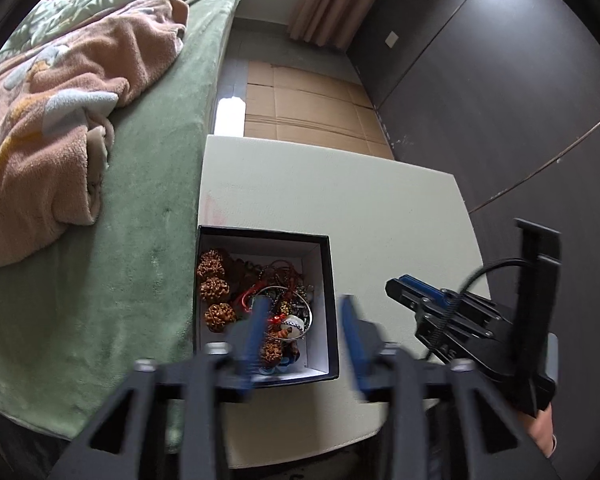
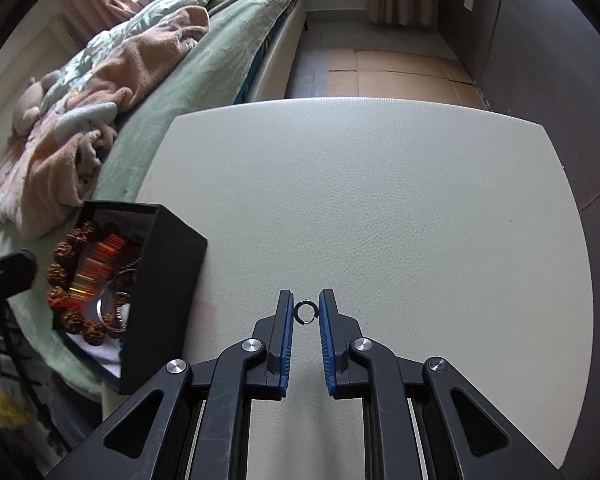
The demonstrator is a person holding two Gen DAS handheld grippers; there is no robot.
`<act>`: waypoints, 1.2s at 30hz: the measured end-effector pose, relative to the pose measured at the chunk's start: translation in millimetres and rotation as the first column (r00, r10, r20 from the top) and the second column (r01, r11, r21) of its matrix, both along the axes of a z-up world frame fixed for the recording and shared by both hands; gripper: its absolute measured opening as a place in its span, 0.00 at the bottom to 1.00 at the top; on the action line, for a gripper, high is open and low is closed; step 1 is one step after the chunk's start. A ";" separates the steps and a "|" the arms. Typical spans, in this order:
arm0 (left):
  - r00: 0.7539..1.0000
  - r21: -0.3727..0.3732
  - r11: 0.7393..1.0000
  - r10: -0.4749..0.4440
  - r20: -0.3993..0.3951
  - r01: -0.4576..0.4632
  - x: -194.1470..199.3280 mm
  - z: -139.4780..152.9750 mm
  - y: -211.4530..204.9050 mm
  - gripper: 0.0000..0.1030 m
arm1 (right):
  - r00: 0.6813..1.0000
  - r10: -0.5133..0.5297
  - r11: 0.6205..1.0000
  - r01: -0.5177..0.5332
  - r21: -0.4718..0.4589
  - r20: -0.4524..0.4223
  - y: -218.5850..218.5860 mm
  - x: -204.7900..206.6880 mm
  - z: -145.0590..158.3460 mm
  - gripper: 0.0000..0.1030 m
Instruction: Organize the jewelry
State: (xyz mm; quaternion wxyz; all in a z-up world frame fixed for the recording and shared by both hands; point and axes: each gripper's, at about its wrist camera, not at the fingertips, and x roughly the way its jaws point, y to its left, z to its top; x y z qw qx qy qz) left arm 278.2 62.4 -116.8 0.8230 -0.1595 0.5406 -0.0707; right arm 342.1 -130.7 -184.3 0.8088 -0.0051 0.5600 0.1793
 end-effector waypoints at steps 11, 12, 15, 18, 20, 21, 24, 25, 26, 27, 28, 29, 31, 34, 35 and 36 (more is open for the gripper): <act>0.991 0.005 0.996 0.092 0.096 -0.093 -22.3 25.2 35.7 0.62 | 0.994 0.090 0.982 -0.100 0.160 0.069 33.6 -24.8 55.2 0.14; 0.989 0.010 0.994 0.106 0.101 -0.108 -23.9 26.4 39.8 0.62 | 0.993 0.097 0.980 -0.107 0.167 0.069 37.3 -26.9 56.1 0.14; 0.983 0.019 0.989 0.141 0.116 -0.144 -30.1 28.2 50.6 0.62 | 0.992 0.109 0.976 -0.120 0.180 0.067 47.8 -28.5 58.7 0.14; 0.976 0.015 0.986 0.164 0.140 -0.168 -35.7 30.5 57.8 0.62 | 0.989 0.134 0.969 -0.145 0.202 0.068 58.2 -31.7 63.3 0.14; 0.970 0.021 0.983 0.177 0.168 -0.183 -40.9 33.2 60.4 0.62 | 0.987 0.143 0.966 -0.156 0.206 0.076 62.7 -34.1 67.8 0.14; 0.966 0.028 0.981 0.182 0.183 -0.190 -43.4 34.7 60.4 0.62 | 0.987 0.141 0.966 -0.154 0.207 0.077 64.2 -33.9 68.9 0.17; 0.963 0.047 0.983 0.161 0.214 -0.175 -49.4 37.5 57.4 0.62 | 0.991 0.101 0.967 -0.118 0.224 0.084 54.5 -36.1 71.4 0.47; 0.964 0.052 0.985 0.152 0.218 -0.167 -50.3 37.6 55.5 0.62 | 0.992 0.086 0.967 -0.106 0.231 0.093 49.9 -37.3 72.4 0.51; 0.964 0.058 0.985 0.144 0.223 -0.160 -51.8 37.6 53.1 0.62 | 0.993 0.072 0.968 -0.093 0.235 0.096 44.5 -39.3 73.2 0.54; 0.964 0.061 0.986 0.139 0.226 -0.156 -53.6 37.4 51.3 0.62 | 0.994 0.060 0.968 -0.081 0.236 0.093 39.6 -41.5 73.5 0.54; 0.964 0.059 0.987 0.134 0.229 -0.151 -54.8 37.3 49.3 0.62 | 0.995 0.050 0.968 -0.070 0.239 0.090 34.6 -43.4 74.1 0.54; 0.964 0.052 0.988 0.131 0.233 -0.146 -55.9 37.1 47.5 0.62 | 0.995 0.038 0.968 -0.059 0.243 0.089 29.5 -46.0 75.0 0.54; 0.963 0.037 0.990 0.126 0.238 -0.139 -58.0 37.0 44.6 0.62 | 0.995 0.017 0.969 -0.040 0.245 0.095 19.1 -51.2 77.3 0.55; 0.962 0.027 0.991 0.124 0.242 -0.134 -62.2 38.4 41.2 0.62 | 0.995 -0.011 0.968 -0.014 0.249 0.102 4.9 -59.0 81.6 0.69; 0.962 0.019 0.991 0.124 0.242 -0.132 -64.0 39.4 39.9 0.62 | 0.994 -0.020 0.968 -0.007 0.249 0.104 0.2 -61.2 83.1 0.77; 0.962 0.010 0.992 0.122 0.243 -0.129 -65.9 40.7 38.5 0.62 | 0.994 -0.028 0.968 -0.001 0.252 0.109 -4.7 -63.9 85.2 0.79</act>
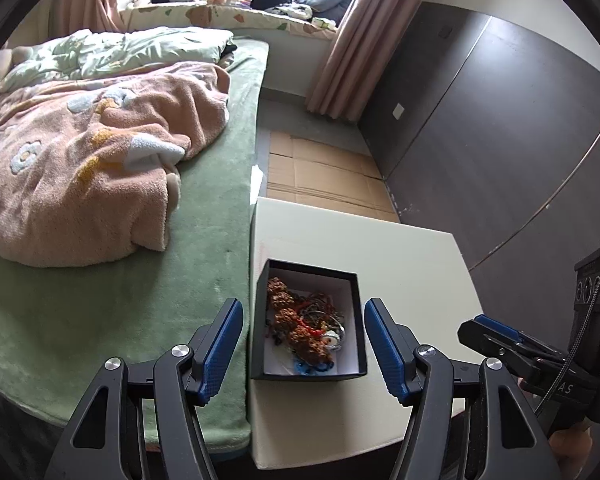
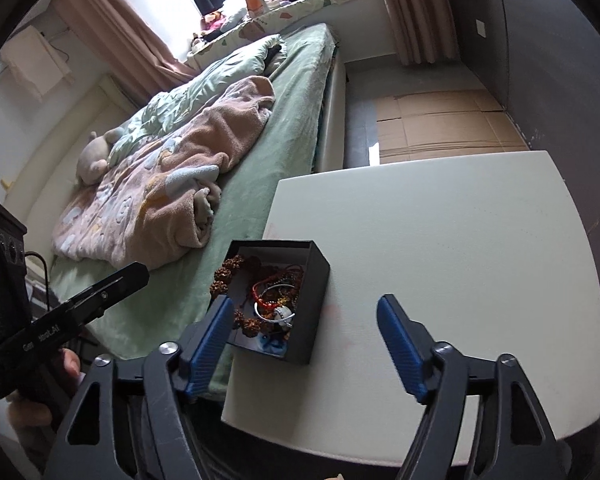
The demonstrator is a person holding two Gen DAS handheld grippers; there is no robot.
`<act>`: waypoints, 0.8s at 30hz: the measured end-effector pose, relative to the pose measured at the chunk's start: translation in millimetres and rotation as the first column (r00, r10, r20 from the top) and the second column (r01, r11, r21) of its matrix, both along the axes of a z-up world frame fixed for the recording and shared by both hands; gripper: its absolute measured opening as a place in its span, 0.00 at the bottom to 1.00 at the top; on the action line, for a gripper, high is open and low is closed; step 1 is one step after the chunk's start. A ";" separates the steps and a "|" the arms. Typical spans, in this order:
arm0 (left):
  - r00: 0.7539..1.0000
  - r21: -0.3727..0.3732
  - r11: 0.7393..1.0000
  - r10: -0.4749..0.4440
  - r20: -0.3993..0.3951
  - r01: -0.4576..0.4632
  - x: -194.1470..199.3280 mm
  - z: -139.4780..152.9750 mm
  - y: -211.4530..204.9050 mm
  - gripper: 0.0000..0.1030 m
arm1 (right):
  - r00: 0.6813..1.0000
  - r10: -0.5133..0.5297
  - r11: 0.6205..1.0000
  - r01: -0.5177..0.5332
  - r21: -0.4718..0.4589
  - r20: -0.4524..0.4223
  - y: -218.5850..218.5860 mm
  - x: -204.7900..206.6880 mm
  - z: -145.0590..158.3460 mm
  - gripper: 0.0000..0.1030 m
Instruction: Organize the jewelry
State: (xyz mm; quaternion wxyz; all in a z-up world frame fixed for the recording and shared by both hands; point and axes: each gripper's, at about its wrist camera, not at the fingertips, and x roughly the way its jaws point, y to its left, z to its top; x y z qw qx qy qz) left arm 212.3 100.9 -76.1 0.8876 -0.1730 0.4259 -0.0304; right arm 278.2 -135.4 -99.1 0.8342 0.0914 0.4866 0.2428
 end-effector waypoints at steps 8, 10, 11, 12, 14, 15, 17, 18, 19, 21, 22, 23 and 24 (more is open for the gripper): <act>0.997 0.066 0.998 0.003 0.072 -0.008 -22.5 21.7 -22.7 0.62 | 0.996 -0.078 0.997 0.078 0.008 0.041 -36.8 -23.7 16.3 0.95; 0.996 0.087 0.996 0.003 0.092 -0.011 -29.0 26.7 -28.3 0.62 | 0.993 -0.100 0.995 0.100 0.010 0.059 -45.2 -32.5 19.4 0.95; 0.995 0.095 0.995 -0.001 0.098 -0.008 -32.3 28.8 -31.5 0.63 | 0.991 -0.115 0.993 0.115 0.010 0.067 -49.6 -37.2 20.7 0.95; 0.995 0.105 0.994 -0.006 0.102 -0.005 -36.8 31.2 -35.6 0.66 | 0.988 -0.132 0.991 0.131 0.014 0.075 -55.1 -42.6 21.7 0.96; 0.993 0.107 0.994 -0.010 0.121 -0.003 -44.9 35.1 -40.8 0.77 | 0.985 -0.155 0.988 0.153 0.031 0.081 -63.0 -52.5 22.2 1.00; 0.990 0.110 0.994 -0.009 0.138 -0.006 -50.6 37.5 -43.7 0.84 | 0.983 -0.164 0.986 0.161 0.037 0.085 -66.9 -58.2 22.4 1.00; 0.985 0.127 0.992 -0.015 0.174 -0.008 -61.3 42.0 -50.6 0.92 | 0.981 -0.170 0.985 0.168 0.032 0.093 -71.8 -68.5 23.2 1.00; 0.983 0.136 0.991 -0.020 0.182 -0.005 -65.3 43.5 -54.6 0.95 | 0.980 -0.174 0.985 0.172 0.030 0.101 -74.7 -74.2 24.1 1.00; 0.981 0.138 0.990 -0.033 0.189 0.007 -69.4 44.8 -58.7 0.96 | 0.977 -0.181 0.983 0.178 0.030 0.109 -77.6 -79.5 25.5 1.00; 0.980 0.149 0.989 -0.055 0.194 0.026 -77.0 46.8 -66.7 0.96 | 0.973 -0.197 0.980 0.194 0.042 0.118 -84.8 -90.8 27.1 1.00; 0.979 0.153 0.988 -0.059 0.196 0.029 -80.3 47.3 -69.4 0.96 | 0.971 -0.205 0.979 0.201 0.047 0.123 -88.8 -96.2 27.9 1.00; 0.978 0.156 0.987 -0.066 0.197 0.036 -83.6 48.0 -72.2 0.97 | 0.969 -0.212 0.977 0.208 0.047 0.127 -92.0 -100.7 28.8 1.00; 0.977 0.156 0.987 -0.076 0.199 0.046 -87.0 48.5 -74.8 0.97 | 0.966 -0.221 0.975 0.217 0.045 0.136 -95.7 -106.3 30.3 1.00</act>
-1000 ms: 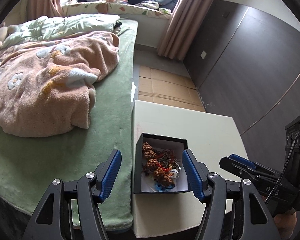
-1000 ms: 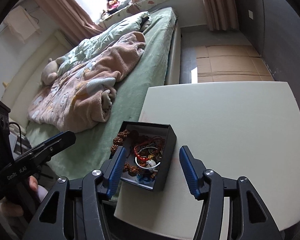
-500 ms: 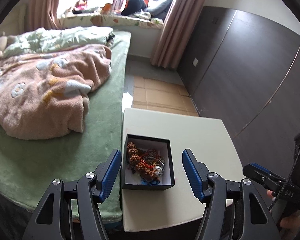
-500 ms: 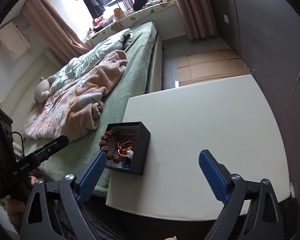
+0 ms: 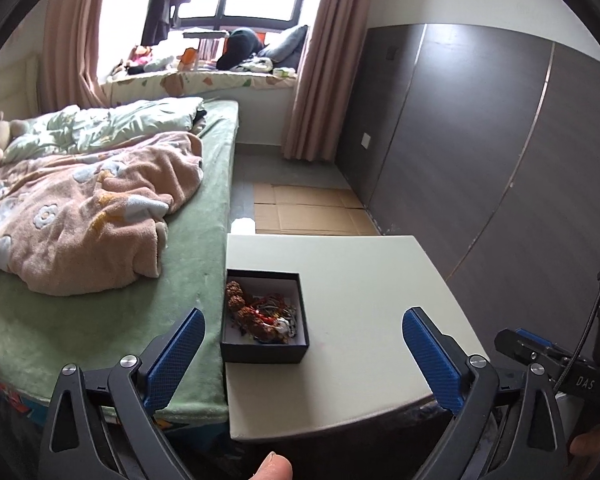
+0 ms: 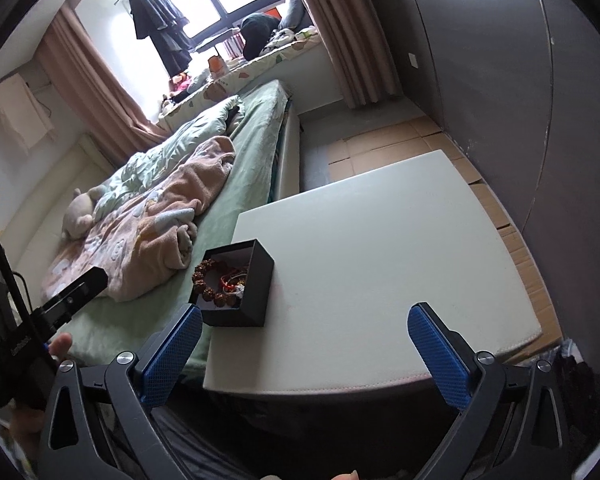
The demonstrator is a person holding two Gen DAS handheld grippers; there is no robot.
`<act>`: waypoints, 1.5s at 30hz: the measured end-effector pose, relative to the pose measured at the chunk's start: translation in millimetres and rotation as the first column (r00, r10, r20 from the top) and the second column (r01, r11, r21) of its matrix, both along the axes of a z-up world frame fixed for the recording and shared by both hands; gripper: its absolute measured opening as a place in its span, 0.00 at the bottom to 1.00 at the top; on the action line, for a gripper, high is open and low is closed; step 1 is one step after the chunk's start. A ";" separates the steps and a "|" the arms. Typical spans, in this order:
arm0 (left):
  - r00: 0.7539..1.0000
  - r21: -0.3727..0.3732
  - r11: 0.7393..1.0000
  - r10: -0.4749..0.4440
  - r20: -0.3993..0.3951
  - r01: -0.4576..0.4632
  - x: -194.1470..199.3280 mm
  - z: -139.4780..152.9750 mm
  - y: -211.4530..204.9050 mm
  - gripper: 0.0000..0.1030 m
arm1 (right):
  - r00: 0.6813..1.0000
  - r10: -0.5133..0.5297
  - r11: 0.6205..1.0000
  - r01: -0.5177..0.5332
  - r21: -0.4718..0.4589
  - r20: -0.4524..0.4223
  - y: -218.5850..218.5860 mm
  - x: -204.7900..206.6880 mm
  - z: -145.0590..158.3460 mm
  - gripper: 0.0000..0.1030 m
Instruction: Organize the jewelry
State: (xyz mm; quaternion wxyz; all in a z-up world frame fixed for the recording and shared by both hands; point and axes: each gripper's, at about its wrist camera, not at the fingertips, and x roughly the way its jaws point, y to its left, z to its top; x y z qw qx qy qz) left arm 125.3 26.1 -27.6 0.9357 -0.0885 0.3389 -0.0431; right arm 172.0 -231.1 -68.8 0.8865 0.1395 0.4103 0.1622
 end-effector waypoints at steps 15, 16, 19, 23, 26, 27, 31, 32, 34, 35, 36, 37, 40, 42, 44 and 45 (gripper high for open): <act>0.997 0.006 0.998 -0.064 0.051 0.064 -58.5 15.7 -20.5 0.99 | 0.996 -0.016 0.998 0.021 -0.051 0.085 -19.1 -63.9 25.1 1.00; 0.996 0.007 0.998 -0.070 0.055 0.070 -61.6 17.4 -21.8 0.99 | 0.996 -0.015 0.998 0.020 -0.055 0.090 -18.1 -67.3 26.0 1.00; 0.994 0.024 0.996 -0.087 0.061 0.085 -69.0 21.2 -25.7 0.99 | 0.995 -0.011 0.998 0.017 -0.052 0.101 -16.1 -77.1 30.6 1.00; 0.993 0.028 0.995 -0.102 0.058 0.101 -75.9 22.6 -26.8 1.00 | 0.992 -0.011 0.998 0.018 -0.056 0.122 -15.1 -86.6 38.2 1.00; 0.994 0.028 0.995 -0.101 0.052 0.100 -77.8 22.8 -25.5 1.00 | 0.992 -0.016 0.998 0.022 -0.052 0.122 -15.6 -90.9 39.5 1.00; 0.994 0.024 0.995 -0.100 0.051 0.099 -78.1 23.1 -24.2 0.99 | 0.992 -0.017 0.998 0.023 -0.053 0.123 -15.7 -91.3 39.6 1.00; 0.994 0.021 0.995 -0.099 0.046 0.098 -79.1 25.7 -19.7 0.99 | 0.993 -0.021 0.998 0.028 -0.061 0.116 -19.3 -96.1 36.9 1.00; 0.994 0.022 0.995 -0.096 0.046 0.095 -78.9 26.9 -18.8 1.00 | 0.993 -0.020 0.998 0.027 -0.060 0.115 -19.8 -97.2 36.1 1.00; 0.994 0.023 0.996 -0.093 0.051 0.092 -79.1 29.0 -17.2 0.99 | 0.993 -0.020 0.998 0.027 -0.063 0.117 -21.5 -99.8 35.6 1.00; 0.995 0.024 0.996 -0.089 0.051 0.088 -79.2 29.4 -16.6 0.99 | 0.993 -0.022 0.998 0.030 -0.063 0.118 -22.7 -100.5 35.6 1.00; 0.995 0.023 0.996 -0.088 0.051 0.086 -79.6 29.7 -16.7 0.99 | 0.993 -0.027 0.998 0.034 -0.061 0.118 -24.9 -100.7 36.0 1.00; 0.995 0.021 0.996 -0.087 0.051 0.086 -80.0 29.8 -16.7 0.99 | 0.992 -0.030 0.998 0.037 -0.055 0.119 -26.9 -101.3 36.3 1.00; 0.995 0.024 0.996 -0.089 0.049 0.088 -81.1 29.9 -17.6 1.00 | 0.992 -0.036 0.998 0.043 -0.050 0.124 -30.5 -101.6 38.2 1.00; 0.994 0.028 0.995 -0.096 0.048 0.094 -81.6 30.3 -19.7 1.00 | 0.991 -0.039 0.998 0.046 -0.052 0.126 -32.4 -102.2 38.8 1.00; 0.994 0.033 0.994 -0.102 0.049 0.101 -81.7 31.1 -22.0 0.99 | 0.991 -0.039 0.997 0.047 -0.056 0.130 -33.4 -103.2 39.3 1.00; 0.993 0.034 0.994 -0.104 0.049 0.103 -81.9 31.8 -22.5 1.00 | 0.990 -0.042 0.997 0.051 -0.061 0.138 -34.4 -103.8 40.1 1.00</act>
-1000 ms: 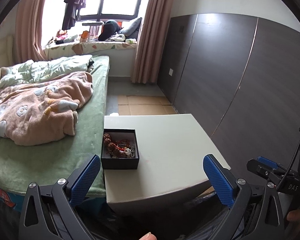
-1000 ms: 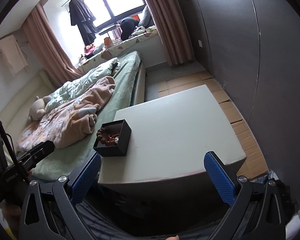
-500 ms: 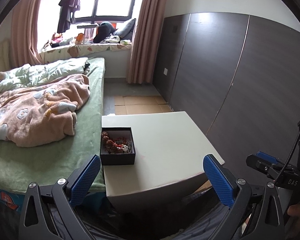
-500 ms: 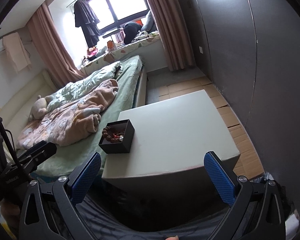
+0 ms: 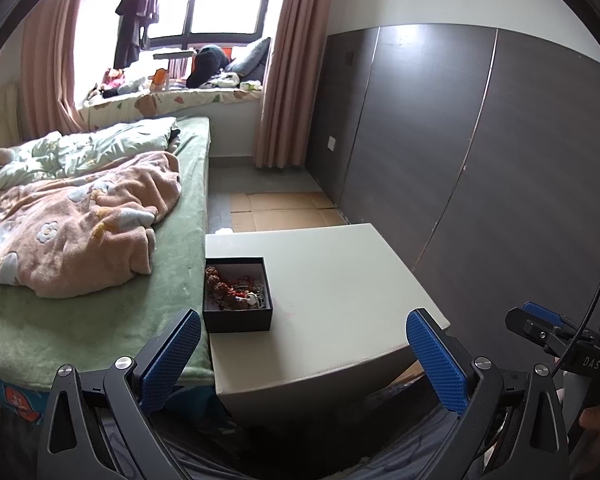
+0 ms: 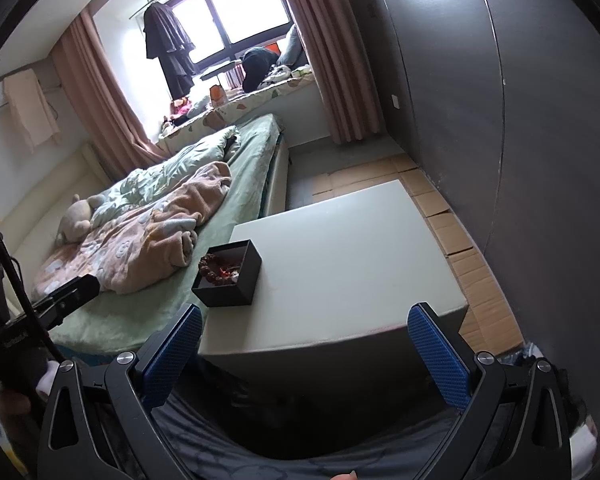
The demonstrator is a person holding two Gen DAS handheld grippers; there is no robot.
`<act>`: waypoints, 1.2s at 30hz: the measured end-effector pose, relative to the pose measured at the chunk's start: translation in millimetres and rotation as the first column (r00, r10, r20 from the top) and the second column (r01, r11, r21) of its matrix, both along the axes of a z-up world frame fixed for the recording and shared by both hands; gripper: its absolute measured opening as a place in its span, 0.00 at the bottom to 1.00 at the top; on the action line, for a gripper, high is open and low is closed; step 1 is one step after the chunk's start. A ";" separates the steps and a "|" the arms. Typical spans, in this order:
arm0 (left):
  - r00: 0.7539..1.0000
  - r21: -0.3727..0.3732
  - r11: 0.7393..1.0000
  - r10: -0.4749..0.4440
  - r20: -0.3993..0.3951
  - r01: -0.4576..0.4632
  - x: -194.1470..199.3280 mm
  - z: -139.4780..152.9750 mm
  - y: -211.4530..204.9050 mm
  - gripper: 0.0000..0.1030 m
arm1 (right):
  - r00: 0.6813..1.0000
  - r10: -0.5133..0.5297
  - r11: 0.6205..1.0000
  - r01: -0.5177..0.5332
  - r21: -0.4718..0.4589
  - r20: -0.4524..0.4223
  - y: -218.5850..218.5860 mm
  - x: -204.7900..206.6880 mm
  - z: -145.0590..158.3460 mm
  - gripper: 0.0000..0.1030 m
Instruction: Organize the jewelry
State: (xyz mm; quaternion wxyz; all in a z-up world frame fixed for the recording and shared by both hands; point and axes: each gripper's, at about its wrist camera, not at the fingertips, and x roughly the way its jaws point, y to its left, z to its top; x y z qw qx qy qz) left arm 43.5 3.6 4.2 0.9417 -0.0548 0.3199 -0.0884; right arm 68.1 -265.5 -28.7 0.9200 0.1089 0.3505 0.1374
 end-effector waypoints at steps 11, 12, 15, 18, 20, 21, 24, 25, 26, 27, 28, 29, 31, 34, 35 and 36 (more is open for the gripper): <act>1.000 -0.005 1.000 -0.005 0.011 0.006 -0.7 4.7 -0.5 0.99 | 1.000 -0.008 1.000 0.008 0.003 0.005 -5.3 -3.9 2.8 1.00; 1.000 -0.001 1.000 -0.008 0.011 0.008 -0.8 4.3 -1.4 0.99 | 1.000 -0.008 1.000 0.008 0.002 0.005 -4.3 -3.3 2.7 1.00; 1.000 0.007 1.000 -0.015 0.007 0.015 -1.4 3.3 -4.8 1.00 | 1.000 -0.008 1.000 0.008 0.003 0.006 -4.5 -3.3 2.8 1.00; 1.000 0.008 1.000 -0.022 0.005 0.022 -2.3 3.2 -7.5 0.99 | 1.000 -0.010 1.000 0.010 0.003 0.009 -4.3 -3.8 3.2 1.00; 1.000 0.011 1.000 -0.029 0.004 0.029 -3.2 3.4 -9.9 0.99 | 1.000 -0.013 1.000 0.013 0.003 0.010 -5.5 -4.2 3.2 1.00; 0.999 0.012 0.999 -0.032 0.005 0.032 -3.7 3.5 -10.6 1.00 | 1.000 -0.014 1.000 0.014 0.004 0.010 -5.8 -4.5 3.0 1.00; 0.999 0.019 0.999 -0.037 0.010 0.037 -4.8 4.6 -12.3 1.00 | 1.000 -0.016 1.000 0.016 0.004 0.010 -6.9 -4.8 3.0 1.00; 0.999 0.020 0.999 -0.034 0.012 0.034 -5.1 5.3 -12.1 0.99 | 1.000 -0.015 1.000 0.015 0.004 0.011 -6.8 -4.7 2.9 1.00; 0.999 0.017 0.999 -0.033 0.012 0.033 -5.1 5.7 -11.6 1.00 | 1.000 -0.017 1.000 0.017 0.004 0.010 -8.0 -5.0 2.9 1.00; 0.999 0.015 0.999 -0.033 0.011 0.033 -4.7 5.9 -11.3 1.00 | 1.000 -0.018 1.000 0.018 0.005 0.011 -9.2 -5.2 3.6 1.00; 0.999 0.013 0.999 -0.031 0.012 0.031 -4.8 6.2 -10.6 1.00 | 1.000 -0.019 1.000 0.019 0.006 0.013 -10.1 -5.3 4.0 1.00; 0.999 0.013 0.999 -0.029 0.012 0.029 -4.7 6.3 -10.4 1.00 | 1.000 -0.020 1.000 0.020 0.006 0.013 -10.9 -5.3 4.2 1.00; 1.000 0.015 1.000 -0.028 0.012 0.027 -4.8 6.2 -10.3 1.00 | 1.000 -0.025 1.000 0.025 0.006 0.011 -12.7 -4.9 4.1 1.00; 1.000 0.014 0.999 -0.029 0.010 0.029 -5.1 5.7 -10.0 0.99 | 0.999 -0.032 0.999 0.032 0.012 0.005 -14.2 -3.7 2.9 1.00; 1.000 0.013 0.999 -0.029 0.009 0.029 -5.2 5.5 -9.6 0.99 | 1.000 -0.030 0.999 0.030 0.011 0.006 -14.3 -3.7 2.8 1.00; 1.000 0.011 1.000 -0.029 0.008 0.028 -4.9 5.4 -9.5 0.99 | 1.000 -0.030 1.000 0.030 0.009 0.007 -14.4 -3.7 2.7 1.00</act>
